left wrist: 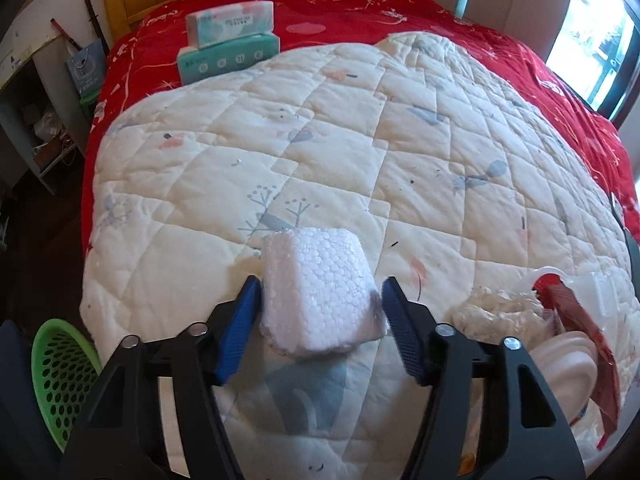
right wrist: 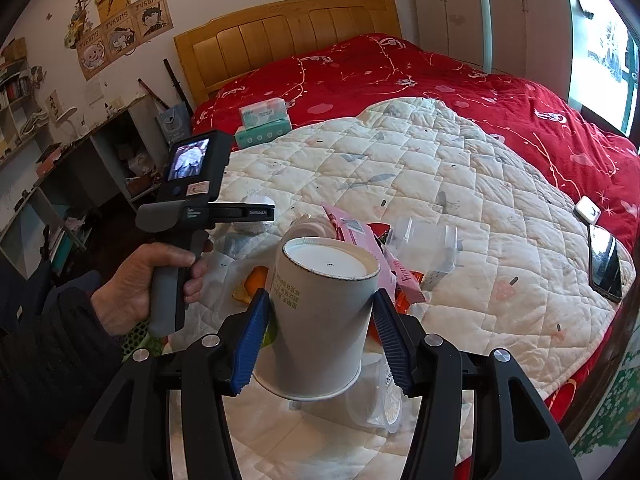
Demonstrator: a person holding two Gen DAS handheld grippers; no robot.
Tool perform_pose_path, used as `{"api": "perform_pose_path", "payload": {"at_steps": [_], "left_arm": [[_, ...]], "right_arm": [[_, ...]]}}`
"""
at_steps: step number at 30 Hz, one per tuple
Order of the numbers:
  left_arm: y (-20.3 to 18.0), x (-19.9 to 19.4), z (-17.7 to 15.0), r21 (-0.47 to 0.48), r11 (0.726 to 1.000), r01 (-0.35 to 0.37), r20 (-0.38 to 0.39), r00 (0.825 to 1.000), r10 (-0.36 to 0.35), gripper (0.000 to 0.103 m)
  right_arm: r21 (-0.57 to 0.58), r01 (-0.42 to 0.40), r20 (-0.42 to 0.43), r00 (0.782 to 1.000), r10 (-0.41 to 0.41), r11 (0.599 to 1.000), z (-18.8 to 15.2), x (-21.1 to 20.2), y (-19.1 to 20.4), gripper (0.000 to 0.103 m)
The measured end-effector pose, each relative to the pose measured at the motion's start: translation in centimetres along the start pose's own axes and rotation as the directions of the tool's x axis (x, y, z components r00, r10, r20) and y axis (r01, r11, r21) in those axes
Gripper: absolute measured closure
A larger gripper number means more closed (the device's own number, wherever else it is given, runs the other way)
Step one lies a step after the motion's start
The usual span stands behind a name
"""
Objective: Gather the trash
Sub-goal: 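Grasp the white foam block with the left tool and carry it to the green basket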
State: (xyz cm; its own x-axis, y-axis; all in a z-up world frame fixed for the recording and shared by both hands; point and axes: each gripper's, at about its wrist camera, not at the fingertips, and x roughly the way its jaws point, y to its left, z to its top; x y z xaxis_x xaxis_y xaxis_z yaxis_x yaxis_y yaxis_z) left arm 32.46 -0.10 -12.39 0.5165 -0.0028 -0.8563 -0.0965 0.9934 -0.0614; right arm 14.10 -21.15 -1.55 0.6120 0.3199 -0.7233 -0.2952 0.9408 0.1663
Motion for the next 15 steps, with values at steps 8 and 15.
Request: {"api": "perform_pose_path", "payload": {"at_steps": [8, 15], "left_arm": [[1.9, -4.2, -1.4, -0.039, 0.998, 0.052, 0.093, 0.995, -0.048, 0.043], [6.3, -10.9, -4.7, -0.084, 0.996, 0.028, 0.178, 0.984, -0.012, 0.043]], "right_arm": [[-0.001, -0.002, 0.012, 1.000, 0.002, 1.000, -0.2, -0.4, 0.4, 0.051], [-0.003, -0.037, 0.034, 0.999, 0.037, 0.999, -0.3, -1.5, 2.2, 0.051]]}}
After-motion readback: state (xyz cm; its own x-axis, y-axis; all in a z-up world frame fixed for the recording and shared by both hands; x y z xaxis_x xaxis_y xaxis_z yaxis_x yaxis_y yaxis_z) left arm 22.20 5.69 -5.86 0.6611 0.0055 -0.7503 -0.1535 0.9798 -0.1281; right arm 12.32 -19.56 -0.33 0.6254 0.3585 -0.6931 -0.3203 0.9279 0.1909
